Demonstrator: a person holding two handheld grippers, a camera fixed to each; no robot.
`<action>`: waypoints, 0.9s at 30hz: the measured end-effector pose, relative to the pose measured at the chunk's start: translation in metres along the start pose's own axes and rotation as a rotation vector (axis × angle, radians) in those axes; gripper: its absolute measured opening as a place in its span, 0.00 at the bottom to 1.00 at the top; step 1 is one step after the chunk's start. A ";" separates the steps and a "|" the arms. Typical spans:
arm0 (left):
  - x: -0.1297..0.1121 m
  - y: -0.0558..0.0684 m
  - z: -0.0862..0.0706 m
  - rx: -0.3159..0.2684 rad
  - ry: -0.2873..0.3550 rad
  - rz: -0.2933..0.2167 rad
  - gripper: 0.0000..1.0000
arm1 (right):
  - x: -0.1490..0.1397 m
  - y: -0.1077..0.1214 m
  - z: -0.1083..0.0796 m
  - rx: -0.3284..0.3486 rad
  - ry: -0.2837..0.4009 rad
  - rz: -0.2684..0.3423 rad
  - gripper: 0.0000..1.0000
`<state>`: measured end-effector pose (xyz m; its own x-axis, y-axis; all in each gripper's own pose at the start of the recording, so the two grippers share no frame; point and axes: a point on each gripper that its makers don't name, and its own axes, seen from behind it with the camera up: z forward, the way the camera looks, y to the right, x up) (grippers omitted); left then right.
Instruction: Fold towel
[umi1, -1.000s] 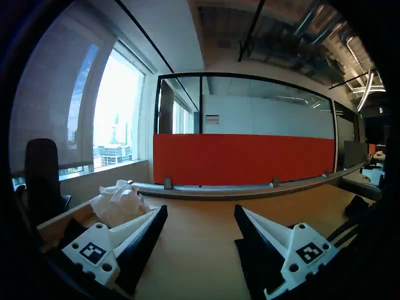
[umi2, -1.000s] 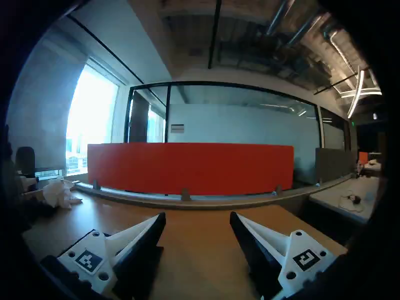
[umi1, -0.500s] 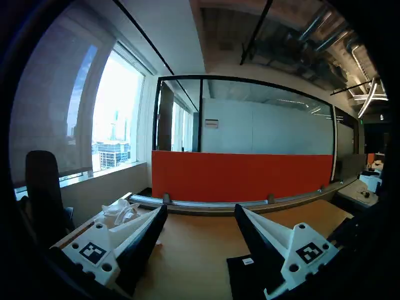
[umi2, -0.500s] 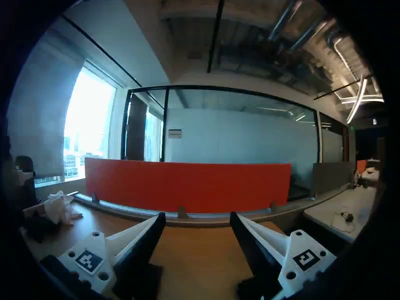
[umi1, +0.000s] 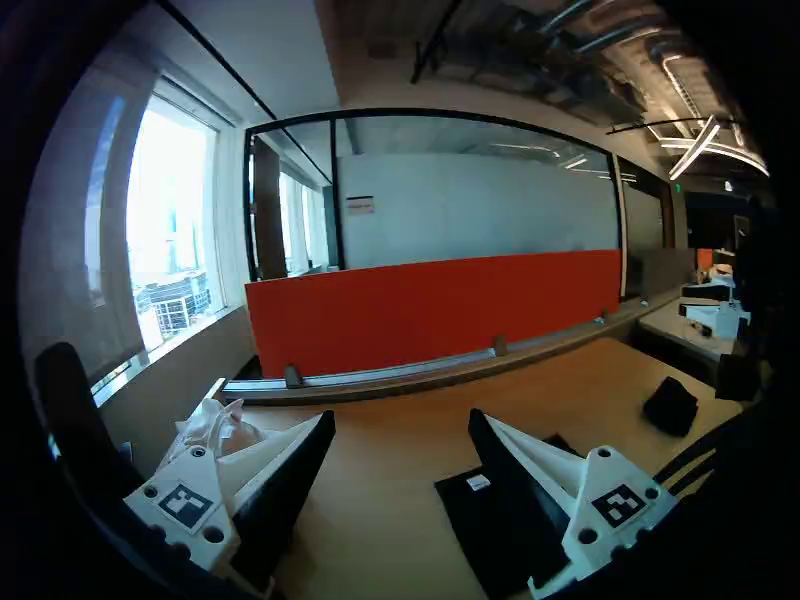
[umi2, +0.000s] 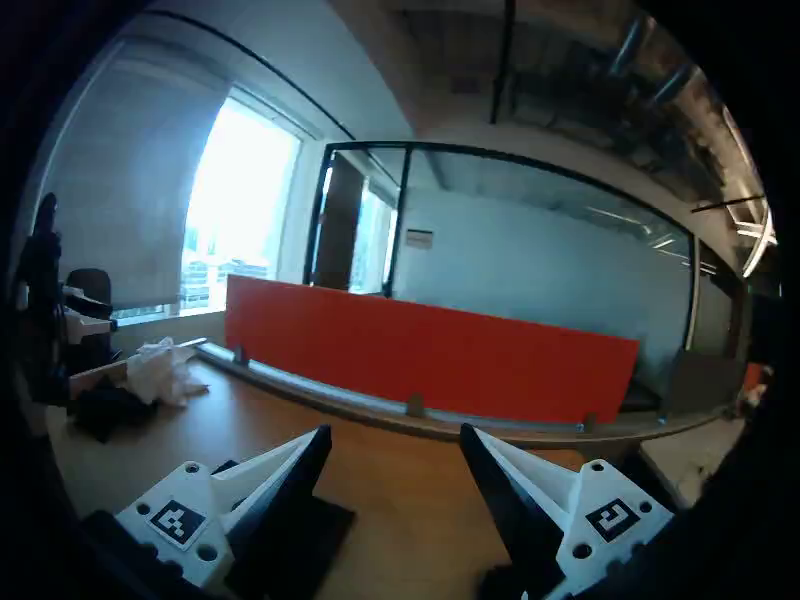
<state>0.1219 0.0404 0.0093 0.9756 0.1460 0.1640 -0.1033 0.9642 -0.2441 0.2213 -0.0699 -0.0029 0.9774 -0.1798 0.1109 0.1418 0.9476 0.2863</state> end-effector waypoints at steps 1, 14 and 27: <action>0.000 0.005 0.000 -0.026 -0.009 0.012 1.00 | -0.001 -0.007 0.001 0.031 -0.011 -0.006 1.00; -0.019 0.056 0.001 -0.230 -0.076 0.093 1.00 | -0.016 -0.053 0.005 0.237 -0.110 -0.030 1.00; -0.081 0.083 0.005 -0.321 -0.186 0.127 1.00 | -0.085 -0.087 -0.003 0.357 -0.258 -0.092 1.00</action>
<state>0.0338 0.1099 -0.0194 0.9041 0.3256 0.2767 -0.1262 0.8221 -0.5551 0.1265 -0.1362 -0.0398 0.8860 -0.3617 0.2901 0.1191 0.7823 0.6115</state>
